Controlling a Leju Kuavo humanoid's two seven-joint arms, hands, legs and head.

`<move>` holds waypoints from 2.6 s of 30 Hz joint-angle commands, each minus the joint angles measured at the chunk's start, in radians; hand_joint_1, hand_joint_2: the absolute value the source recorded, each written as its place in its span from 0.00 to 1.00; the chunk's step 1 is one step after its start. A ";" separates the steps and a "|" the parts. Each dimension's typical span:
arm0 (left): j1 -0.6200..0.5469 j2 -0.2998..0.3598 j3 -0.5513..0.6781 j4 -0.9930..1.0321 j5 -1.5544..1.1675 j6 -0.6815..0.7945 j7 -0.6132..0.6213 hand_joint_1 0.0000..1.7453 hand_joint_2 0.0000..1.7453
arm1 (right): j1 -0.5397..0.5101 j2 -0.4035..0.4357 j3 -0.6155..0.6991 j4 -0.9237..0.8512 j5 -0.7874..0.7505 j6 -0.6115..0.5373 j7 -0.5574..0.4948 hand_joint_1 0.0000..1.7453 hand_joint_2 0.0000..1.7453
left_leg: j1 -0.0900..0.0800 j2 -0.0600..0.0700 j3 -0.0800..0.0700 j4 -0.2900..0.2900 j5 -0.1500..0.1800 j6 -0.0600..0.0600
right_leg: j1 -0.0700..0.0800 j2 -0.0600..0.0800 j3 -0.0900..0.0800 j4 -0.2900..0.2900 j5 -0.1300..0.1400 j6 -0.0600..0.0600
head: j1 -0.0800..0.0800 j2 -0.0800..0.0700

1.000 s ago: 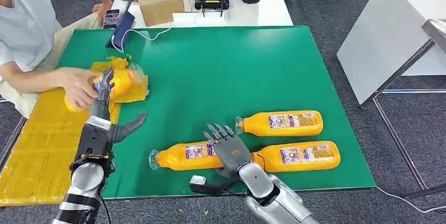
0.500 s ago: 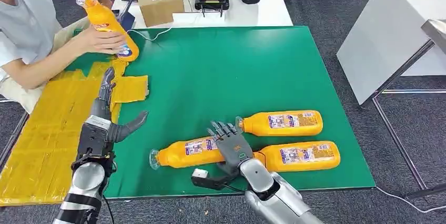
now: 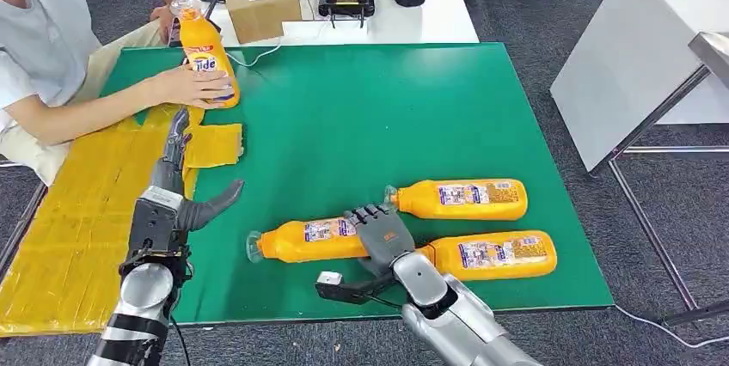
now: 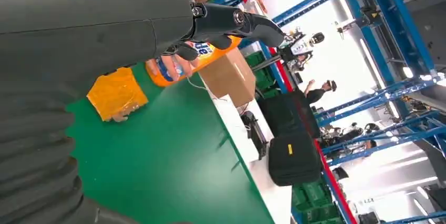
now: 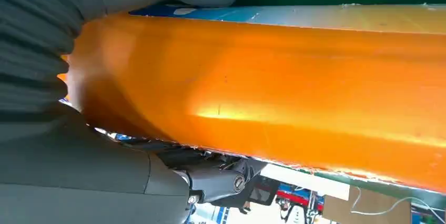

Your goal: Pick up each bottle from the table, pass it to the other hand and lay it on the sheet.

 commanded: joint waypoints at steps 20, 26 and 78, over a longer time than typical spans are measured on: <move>-0.036 0.005 -0.080 0.055 0.008 0.007 0.005 0.00 1.00 | 0.283 0.014 -0.417 -0.597 -0.557 -0.473 -0.394 1.00 1.00 | -0.001 -0.007 -0.002 0.000 -0.001 0.000 | -0.002 -0.002 0.000 0.001 -0.004 0.002 | 0.001 0.000; -0.005 0.008 -0.080 0.005 0.020 0.002 0.011 0.00 1.00 | 0.305 0.033 -0.468 -0.602 -0.604 -0.461 -0.420 1.00 1.00 | 0.000 -0.007 0.001 0.001 -0.004 -0.001 | 0.000 -0.001 0.004 0.000 -0.005 0.001 | -0.002 0.000; -0.088 -0.009 -0.265 0.098 0.536 -0.523 0.005 0.00 1.00 | 0.026 0.064 0.068 -0.162 -0.565 -0.109 -0.470 1.00 1.00 | 0.001 -0.006 0.001 -0.001 -0.003 -0.001 | 0.000 -0.001 0.003 -0.001 -0.003 0.001 | -0.002 0.000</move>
